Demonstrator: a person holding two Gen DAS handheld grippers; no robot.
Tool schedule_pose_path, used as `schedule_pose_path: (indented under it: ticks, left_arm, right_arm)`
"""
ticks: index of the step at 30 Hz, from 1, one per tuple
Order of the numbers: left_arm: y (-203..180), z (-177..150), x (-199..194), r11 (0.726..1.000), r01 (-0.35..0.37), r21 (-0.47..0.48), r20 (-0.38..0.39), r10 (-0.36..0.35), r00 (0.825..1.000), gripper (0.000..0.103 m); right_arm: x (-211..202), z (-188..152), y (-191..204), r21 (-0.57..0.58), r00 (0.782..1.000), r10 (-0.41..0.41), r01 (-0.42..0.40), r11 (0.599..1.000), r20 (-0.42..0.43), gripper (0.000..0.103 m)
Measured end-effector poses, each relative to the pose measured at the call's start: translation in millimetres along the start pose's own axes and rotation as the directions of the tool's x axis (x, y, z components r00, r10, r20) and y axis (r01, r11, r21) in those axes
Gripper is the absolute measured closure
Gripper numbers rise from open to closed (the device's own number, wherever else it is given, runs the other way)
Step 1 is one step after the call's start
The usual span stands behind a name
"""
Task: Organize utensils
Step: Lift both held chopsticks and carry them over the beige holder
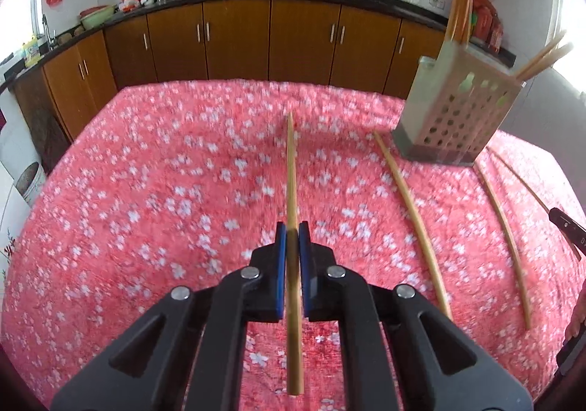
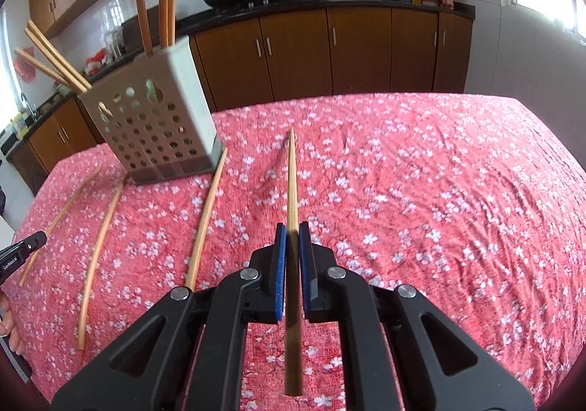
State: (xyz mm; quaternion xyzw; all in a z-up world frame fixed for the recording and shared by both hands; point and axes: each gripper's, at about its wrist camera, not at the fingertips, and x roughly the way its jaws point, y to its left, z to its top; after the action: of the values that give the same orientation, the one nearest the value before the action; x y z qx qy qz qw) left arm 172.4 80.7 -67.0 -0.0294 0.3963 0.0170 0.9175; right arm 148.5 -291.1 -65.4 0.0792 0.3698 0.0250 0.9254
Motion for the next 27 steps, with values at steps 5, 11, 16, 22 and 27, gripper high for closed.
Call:
schedule_pose_path:
  ticks: [5, 11, 16, 22, 27]
  left_arm:
    - [-2.1, 19.2, -28.2, 1.0, 0.025, -0.012, 0.086, -0.024, 0.996, 0.095]
    - [-2.7, 49.4, -65.6, 0.997, 0.065, -0.039, 0.214, -0.056, 0.975, 0.095]
    - [-5.2, 68.3, -82.2, 0.995, 0.091, -0.039, 0.263, -0.077, 0.962, 0.095]
    - [-12.9, 80.4, -93.9, 0.995, 0.1, -0.009, 0.289, -0.093, 0.953, 0.095]
    - [-21.4, 86.4, -105.6, 0.99, 0.14, 0.005, 0.309, -0.134, 0.942, 0.095]
  right_arm:
    - [-25.6, 16.8, -5.9, 0.016, 0.995, 0.02, -0.022, 1.0, 0.097, 0.095]
    - [-51.0, 40.1, -7.3, 0.033, 0.978, 0.039, -0.047, 0.998, 0.204, 0.095]
    - [-61.5, 52.7, -7.3, 0.03, 0.968, 0.044, -0.053, 0.998, 0.247, 0.095]
    - [-65.9, 61.9, -1.6, 0.014, 0.96, 0.062, -0.068, 0.998, 0.274, 0.095]
    - [-74.3, 69.7, 6.9, 0.013, 0.95, 0.102, -0.11, 0.994, 0.296, 0.095]
